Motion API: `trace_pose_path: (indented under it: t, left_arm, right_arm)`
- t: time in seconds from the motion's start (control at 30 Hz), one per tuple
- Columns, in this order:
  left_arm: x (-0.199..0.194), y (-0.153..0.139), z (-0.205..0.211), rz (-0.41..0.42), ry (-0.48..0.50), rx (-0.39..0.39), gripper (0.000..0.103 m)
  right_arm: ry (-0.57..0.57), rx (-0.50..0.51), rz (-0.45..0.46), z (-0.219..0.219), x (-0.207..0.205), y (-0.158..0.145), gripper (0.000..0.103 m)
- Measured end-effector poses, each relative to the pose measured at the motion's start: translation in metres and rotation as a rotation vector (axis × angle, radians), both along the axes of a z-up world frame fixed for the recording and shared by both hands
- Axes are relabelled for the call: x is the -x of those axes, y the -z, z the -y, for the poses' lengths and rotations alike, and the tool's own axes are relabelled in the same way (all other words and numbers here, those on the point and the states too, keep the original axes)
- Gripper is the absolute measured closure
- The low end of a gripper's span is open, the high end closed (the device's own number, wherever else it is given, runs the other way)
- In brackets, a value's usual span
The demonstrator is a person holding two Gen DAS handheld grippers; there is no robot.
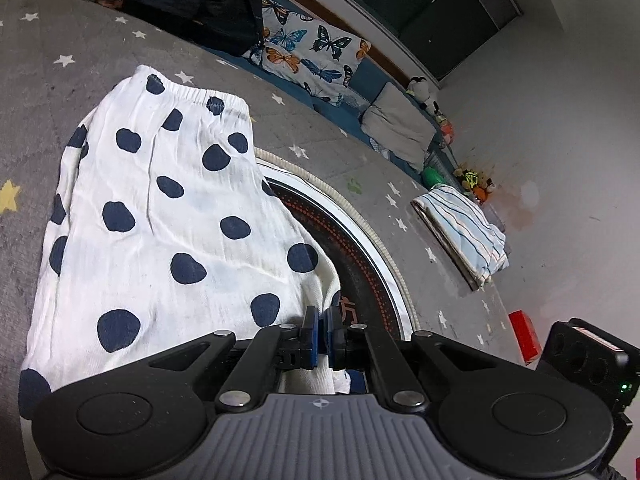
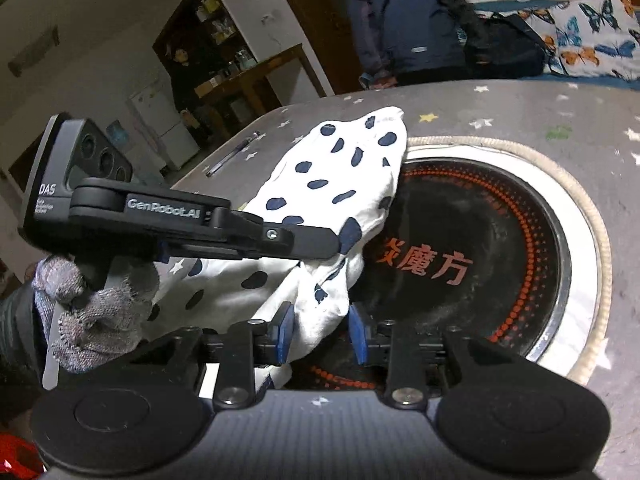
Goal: Fold clothes
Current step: 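Press and smooth the folded pants with the left gripper, then move the left gripper to the end of the folded pants and grasp it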
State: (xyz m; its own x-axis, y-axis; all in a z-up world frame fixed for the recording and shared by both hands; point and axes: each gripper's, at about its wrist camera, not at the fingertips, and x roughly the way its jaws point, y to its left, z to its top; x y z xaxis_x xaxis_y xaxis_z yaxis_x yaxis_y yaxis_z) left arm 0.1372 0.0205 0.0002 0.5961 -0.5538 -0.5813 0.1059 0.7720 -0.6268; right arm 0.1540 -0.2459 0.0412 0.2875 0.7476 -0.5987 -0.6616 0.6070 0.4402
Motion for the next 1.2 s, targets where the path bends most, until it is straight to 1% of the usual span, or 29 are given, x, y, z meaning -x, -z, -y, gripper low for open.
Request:
trace_pose_path:
  t: [0.03,0.07,0.1,0.23,0.4,0.5,0.6,0.7,0.77,0.9,1.03,1.17,1.2]
  left_arm:
    - [0.000,0.000,0.000,-0.002,0.002,-0.004,0.098]
    - [-0.001,0.000,0.001,-0.003,0.004,-0.007,0.098]
    - [0.000,0.000,0.001,-0.002,0.004,-0.009,0.098]
    - [0.003,-0.003,-0.005,0.017,-0.006,-0.029,0.097]
    - [0.006,-0.001,-0.024,0.022,-0.069,-0.091,0.097]
    - [0.009,0.001,-0.034,0.021,-0.107,-0.153,0.097]
    - [0.008,0.001,-0.048,0.020,-0.151,-0.220,0.097]
    - [0.001,-0.002,-0.051,0.025,-0.164,-0.238,0.097]
    - [-0.003,-0.004,-0.053,0.028,-0.171,-0.246,0.097]
    - [-0.013,-0.008,-0.056,0.035,-0.184,-0.263,0.097]
    - [-0.023,-0.012,-0.059,0.042,-0.197,-0.279,0.097]
    - [-0.041,-0.006,-0.067,0.016,-0.217,-0.310,0.097]
    - [-0.044,-0.005,-0.070,0.020,-0.220,-0.313,0.097]
  right_arm:
    - [0.000,-0.003,-0.008,0.000,0.000,0.000,0.077]
    - [0.000,-0.006,-0.015,0.000,0.000,0.001,0.087]
    - [0.006,-0.006,-0.014,0.000,0.001,0.000,0.091]
    - [0.056,0.042,0.025,0.001,0.007,-0.007,0.095]
    - [0.097,0.089,0.040,0.009,0.012,-0.007,0.095]
    - [0.106,0.108,0.034,0.012,0.014,-0.005,0.095]
    - [0.107,0.139,0.057,0.013,0.019,-0.009,0.095]
    - [0.116,0.179,0.083,0.012,0.021,-0.012,0.095]
    - [0.131,0.194,0.107,0.012,0.022,-0.017,0.091]
    - [0.151,0.173,0.151,0.011,0.016,-0.030,0.091]
    - [0.101,0.156,0.178,-0.008,0.010,-0.035,0.091]
    - [0.042,0.159,0.166,-0.028,-0.002,-0.029,0.084]
    - [0.037,0.163,0.162,-0.031,-0.005,-0.027,0.084]
